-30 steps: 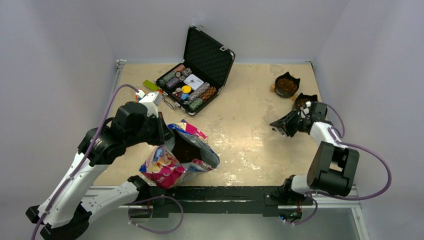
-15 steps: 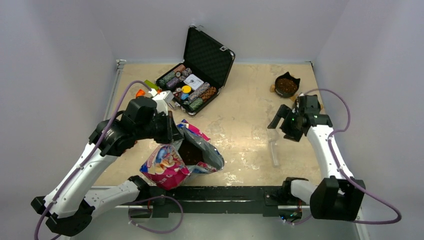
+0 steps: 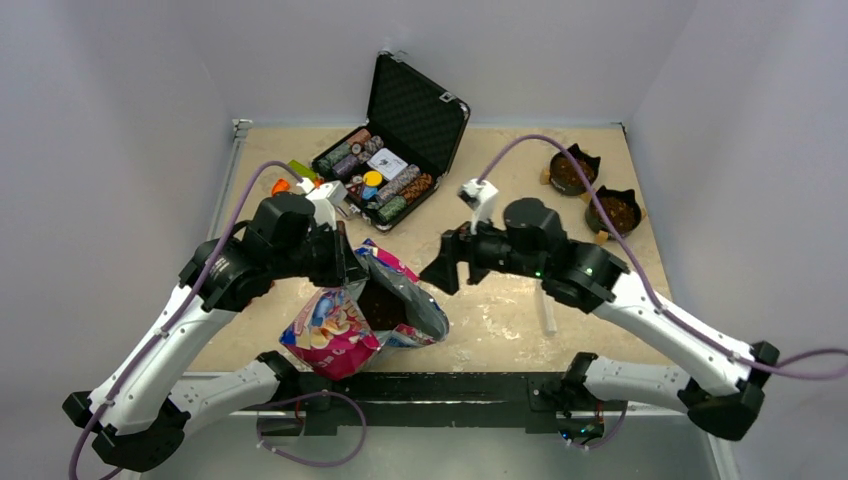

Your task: Serve the pet food

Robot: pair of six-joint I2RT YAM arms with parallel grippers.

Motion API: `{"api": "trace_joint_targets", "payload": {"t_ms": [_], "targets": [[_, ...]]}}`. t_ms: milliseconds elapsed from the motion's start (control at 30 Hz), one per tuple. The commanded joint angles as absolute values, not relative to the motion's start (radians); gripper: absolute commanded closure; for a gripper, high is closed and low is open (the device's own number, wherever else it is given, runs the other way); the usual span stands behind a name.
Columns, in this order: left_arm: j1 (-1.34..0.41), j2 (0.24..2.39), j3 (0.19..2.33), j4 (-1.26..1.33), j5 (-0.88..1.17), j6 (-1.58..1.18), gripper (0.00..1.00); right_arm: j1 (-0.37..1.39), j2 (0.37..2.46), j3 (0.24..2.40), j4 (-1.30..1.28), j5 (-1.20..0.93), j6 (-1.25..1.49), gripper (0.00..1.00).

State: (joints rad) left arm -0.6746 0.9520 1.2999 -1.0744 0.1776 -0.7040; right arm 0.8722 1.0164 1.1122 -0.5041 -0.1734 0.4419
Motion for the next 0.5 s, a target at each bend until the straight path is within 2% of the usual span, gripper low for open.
{"api": "trace_joint_targets", "payload": {"t_ms": [0,133,300,333,467], "targets": [[-0.672,0.952,1.33,-1.05,0.174,-0.737,1.0,1.008,1.212,1.24,-0.505,-0.119,0.348,0.18],[-0.672,0.94,1.343,-1.056,0.166,-0.742,1.0,1.082,1.348,1.337,-0.593,-0.011,0.335,0.24],[-0.673,0.917,1.348,-1.051,0.172,-0.74,1.0,1.085,1.412,1.409,-0.669,0.059,0.351,0.41],[-0.672,0.913,1.348,-1.048,0.177,-0.736,1.0,1.085,1.406,1.413,-0.674,0.071,0.358,0.49],[-0.673,0.911,1.356,-1.015,0.253,-0.698,1.0,1.085,1.331,1.459,-0.725,0.098,0.403,0.99]]}}
